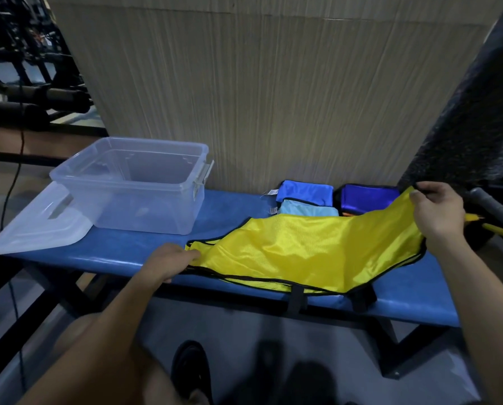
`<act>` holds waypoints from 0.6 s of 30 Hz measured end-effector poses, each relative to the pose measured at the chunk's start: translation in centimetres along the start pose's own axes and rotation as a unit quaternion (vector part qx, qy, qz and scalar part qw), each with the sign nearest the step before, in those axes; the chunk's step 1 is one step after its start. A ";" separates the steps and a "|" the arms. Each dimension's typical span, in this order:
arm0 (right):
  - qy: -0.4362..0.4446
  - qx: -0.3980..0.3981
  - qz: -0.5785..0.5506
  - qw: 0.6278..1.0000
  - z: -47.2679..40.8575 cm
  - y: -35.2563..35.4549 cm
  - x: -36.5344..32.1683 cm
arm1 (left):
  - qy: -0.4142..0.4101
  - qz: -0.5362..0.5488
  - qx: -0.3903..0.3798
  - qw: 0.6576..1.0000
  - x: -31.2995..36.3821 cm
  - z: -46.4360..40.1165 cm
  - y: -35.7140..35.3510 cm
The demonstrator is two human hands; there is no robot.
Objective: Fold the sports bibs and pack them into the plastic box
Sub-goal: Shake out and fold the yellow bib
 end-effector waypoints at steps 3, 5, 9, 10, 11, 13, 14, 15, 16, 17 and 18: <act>-0.001 -0.006 0.016 1.000 0.4 0.1 -0.6 | -0.028 -0.016 0.036 0.999 0.5 -0.8 0.2; -0.003 -0.010 0.024 1.000 0.6 0.2 -0.8 | -0.048 0.048 0.088 0.994 0.6 -1.2 0.4; -0.005 -0.002 0.020 1.000 0.3 0.5 -0.6 | -0.052 -0.016 0.159 0.986 0.1 -1.2 1.8; -0.008 0.001 0.020 1.000 0.2 0.5 -0.4 | -0.039 -0.048 0.137 0.989 -0.4 -1.2 1.5; -0.012 0.003 0.018 1.000 0.3 0.5 -0.2 | -0.025 -0.066 0.118 0.990 -1.0 -1.4 1.1; -0.021 0.008 0.019 1.000 0.3 0.7 0.2 | -0.016 -0.071 0.099 0.992 -1.4 -1.7 0.5; -0.027 0.012 0.023 0.999 0.2 0.8 0.4 | -0.015 -0.076 0.094 0.993 -1.3 -1.9 0.3; -0.032 0.014 0.029 0.999 0.2 0.9 0.6 | -0.013 -0.086 0.084 0.993 -1.3 -2.1 0.2; -0.035 0.013 0.033 0.999 0.1 1.0 0.9 | -0.012 -0.095 0.071 0.993 -1.2 -2.2 0.2; -0.036 0.011 0.036 0.999 0.1 1.1 1.0 | -0.009 -0.099 0.057 0.993 -1.2 -2.5 0.2; -0.035 0.011 0.037 0.999 0.1 1.2 1.1 | -0.009 -0.095 0.043 0.994 -1.3 -2.7 0.2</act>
Point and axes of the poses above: each hand's wrist, its own z-axis away from the middle knuckle, its own y-axis out of the back of the hand, x = y × z, the point moved 6 cm from there along -z, towards the middle knuckle, and after that the axes turned 13 degrees about -y, right-handed, at the moved point
